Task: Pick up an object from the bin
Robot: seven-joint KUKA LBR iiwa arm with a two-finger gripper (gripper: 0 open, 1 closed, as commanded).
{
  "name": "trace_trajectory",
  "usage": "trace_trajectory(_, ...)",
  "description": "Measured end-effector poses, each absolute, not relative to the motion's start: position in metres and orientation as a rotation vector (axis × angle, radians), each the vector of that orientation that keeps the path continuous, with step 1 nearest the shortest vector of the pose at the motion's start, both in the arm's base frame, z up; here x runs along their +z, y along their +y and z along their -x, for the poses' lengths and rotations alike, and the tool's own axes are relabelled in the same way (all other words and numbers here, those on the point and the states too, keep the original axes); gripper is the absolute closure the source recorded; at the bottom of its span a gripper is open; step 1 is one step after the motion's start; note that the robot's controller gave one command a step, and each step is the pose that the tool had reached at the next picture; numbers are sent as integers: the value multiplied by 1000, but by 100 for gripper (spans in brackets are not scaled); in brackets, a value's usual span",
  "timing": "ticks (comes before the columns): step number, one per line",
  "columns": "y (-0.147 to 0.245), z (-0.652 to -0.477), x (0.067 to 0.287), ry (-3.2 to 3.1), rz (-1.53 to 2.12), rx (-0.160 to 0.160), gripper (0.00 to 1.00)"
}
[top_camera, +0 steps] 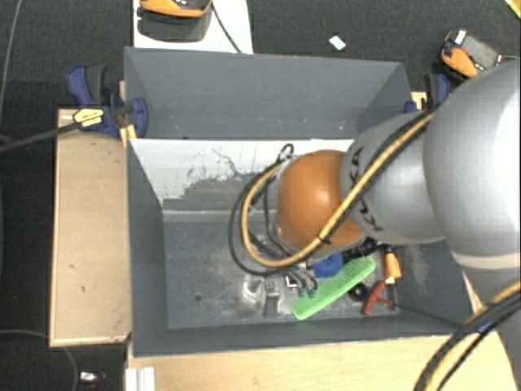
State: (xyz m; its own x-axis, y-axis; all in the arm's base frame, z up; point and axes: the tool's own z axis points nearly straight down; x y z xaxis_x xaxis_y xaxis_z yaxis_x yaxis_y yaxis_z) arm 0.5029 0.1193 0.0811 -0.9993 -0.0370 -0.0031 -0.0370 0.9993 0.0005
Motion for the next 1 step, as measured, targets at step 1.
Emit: trace_trajectory(1,120,-495,72,3124,230,3,100)
